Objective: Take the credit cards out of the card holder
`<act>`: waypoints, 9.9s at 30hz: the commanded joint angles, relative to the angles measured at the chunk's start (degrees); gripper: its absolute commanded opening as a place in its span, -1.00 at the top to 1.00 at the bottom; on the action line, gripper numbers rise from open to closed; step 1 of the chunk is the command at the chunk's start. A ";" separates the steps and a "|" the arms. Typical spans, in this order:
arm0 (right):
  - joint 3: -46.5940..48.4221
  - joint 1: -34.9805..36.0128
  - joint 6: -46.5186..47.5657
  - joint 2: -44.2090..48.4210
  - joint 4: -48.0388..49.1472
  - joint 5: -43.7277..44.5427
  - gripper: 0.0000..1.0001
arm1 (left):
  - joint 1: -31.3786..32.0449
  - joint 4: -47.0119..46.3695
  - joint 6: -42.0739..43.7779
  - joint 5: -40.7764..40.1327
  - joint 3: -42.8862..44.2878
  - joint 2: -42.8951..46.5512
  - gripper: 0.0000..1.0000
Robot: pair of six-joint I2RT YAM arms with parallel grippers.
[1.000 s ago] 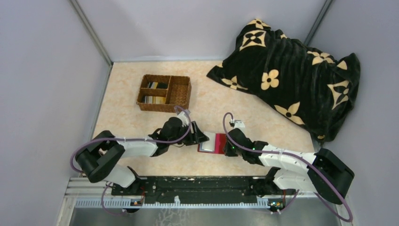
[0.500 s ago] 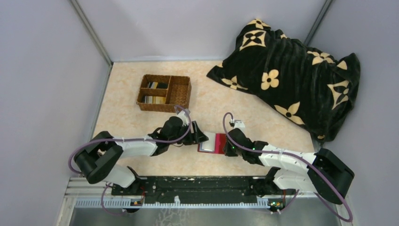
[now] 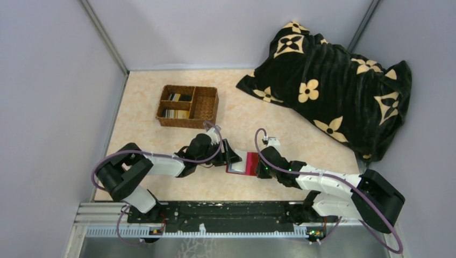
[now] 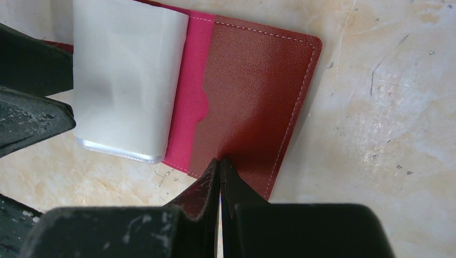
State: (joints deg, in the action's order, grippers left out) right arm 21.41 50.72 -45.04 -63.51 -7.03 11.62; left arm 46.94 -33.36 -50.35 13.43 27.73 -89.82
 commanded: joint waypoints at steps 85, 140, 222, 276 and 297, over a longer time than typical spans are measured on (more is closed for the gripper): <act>2.74 -5.11 1.74 -1.08 6.50 -4.33 0.39 | 3.25 13.92 8.61 -8.69 9.58 -5.45 -0.46; -5.57 -14.06 -2.73 7.44 28.45 -23.82 0.37 | 3.29 14.17 9.21 -6.87 11.12 -8.44 -0.45; -6.36 -13.98 -0.03 -14.04 31.86 -25.90 0.31 | 2.70 16.50 11.60 -10.36 9.51 17.84 -0.36; -8.60 -14.60 0.00 -7.98 32.41 -25.68 0.74 | 2.71 0.96 4.55 -0.89 3.01 -5.20 -0.34; -10.27 -20.31 4.35 6.69 20.18 -24.72 1.00 | 1.05 1.91 4.34 0.52 3.06 -0.22 -0.42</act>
State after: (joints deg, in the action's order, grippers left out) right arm 11.20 32.75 -43.94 -61.45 16.71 -13.56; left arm 48.99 -34.22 -46.59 12.73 31.05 -93.08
